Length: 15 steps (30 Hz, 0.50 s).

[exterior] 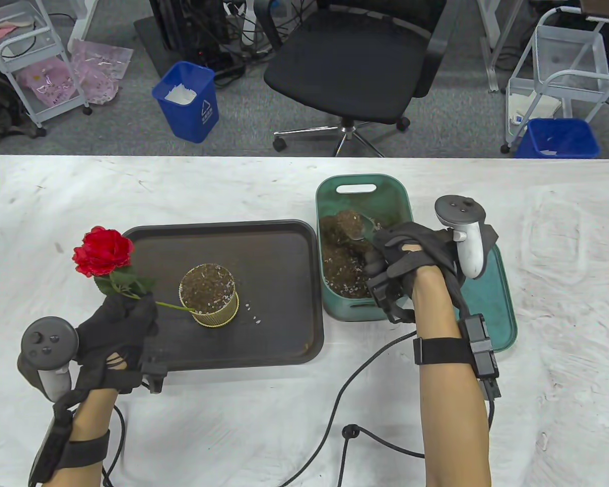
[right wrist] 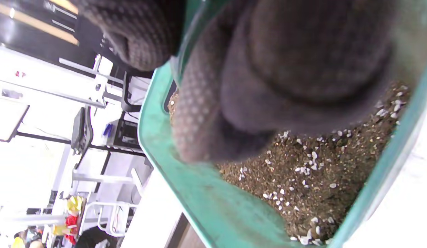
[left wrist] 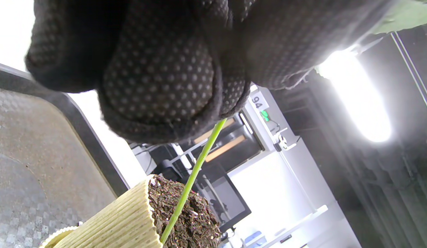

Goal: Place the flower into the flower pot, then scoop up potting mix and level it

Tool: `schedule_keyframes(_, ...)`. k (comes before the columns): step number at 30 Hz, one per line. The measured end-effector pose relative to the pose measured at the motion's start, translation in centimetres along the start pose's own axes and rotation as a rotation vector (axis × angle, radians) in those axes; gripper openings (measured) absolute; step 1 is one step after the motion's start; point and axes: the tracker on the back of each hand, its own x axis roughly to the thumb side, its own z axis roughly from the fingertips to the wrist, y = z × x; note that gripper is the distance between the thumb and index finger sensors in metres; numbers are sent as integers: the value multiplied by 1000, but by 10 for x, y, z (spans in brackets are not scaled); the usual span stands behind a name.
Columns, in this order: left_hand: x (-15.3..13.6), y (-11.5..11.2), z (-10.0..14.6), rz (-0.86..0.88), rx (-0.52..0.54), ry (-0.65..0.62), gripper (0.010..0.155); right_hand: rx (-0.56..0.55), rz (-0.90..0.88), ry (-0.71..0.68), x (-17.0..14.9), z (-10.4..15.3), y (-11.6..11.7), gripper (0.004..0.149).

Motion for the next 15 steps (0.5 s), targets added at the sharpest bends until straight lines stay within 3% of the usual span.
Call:
schedule_keyframes(5, 0, 0, 0, 1, 1, 3, 45, 30, -42, -53, -4, 14, -1, 55)
schedule_keyframes(9, 0, 0, 0, 0, 1, 0, 45, 90, -30, -116, -1, 27, 14, 55)
schedule_keyframes(15, 0, 0, 0, 1, 2, -2, 45, 277, 24, -226, 13, 50, 72, 54)
